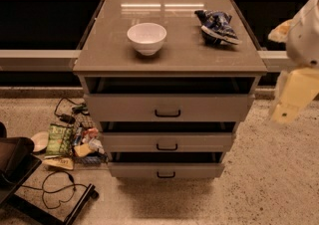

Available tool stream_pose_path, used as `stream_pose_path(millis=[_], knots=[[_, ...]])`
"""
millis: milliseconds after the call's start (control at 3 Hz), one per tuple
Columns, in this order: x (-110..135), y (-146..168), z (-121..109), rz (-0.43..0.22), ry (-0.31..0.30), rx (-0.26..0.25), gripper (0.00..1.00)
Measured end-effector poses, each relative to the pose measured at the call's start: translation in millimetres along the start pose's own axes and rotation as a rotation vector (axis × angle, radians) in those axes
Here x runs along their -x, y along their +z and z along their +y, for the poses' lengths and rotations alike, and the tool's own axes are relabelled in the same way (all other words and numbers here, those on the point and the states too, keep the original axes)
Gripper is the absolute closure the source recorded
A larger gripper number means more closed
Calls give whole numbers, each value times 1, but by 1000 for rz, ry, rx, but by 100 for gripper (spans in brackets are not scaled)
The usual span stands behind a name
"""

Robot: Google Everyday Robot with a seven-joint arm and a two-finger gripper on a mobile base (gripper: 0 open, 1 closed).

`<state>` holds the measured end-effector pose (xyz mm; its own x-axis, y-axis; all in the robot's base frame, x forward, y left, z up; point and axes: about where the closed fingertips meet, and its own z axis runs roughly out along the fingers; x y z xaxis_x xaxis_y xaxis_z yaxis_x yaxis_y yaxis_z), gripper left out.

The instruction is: Open middle drawer

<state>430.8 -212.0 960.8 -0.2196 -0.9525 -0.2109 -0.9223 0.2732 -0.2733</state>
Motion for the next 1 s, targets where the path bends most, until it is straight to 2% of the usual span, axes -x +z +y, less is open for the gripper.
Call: stream_pose_path(millis=[333,667,1000], knots=[[-17,50,21,-12,31,-7,0],[-23,132,32,33,24,2,0],[-41,219,29,118,-4,5,0]])
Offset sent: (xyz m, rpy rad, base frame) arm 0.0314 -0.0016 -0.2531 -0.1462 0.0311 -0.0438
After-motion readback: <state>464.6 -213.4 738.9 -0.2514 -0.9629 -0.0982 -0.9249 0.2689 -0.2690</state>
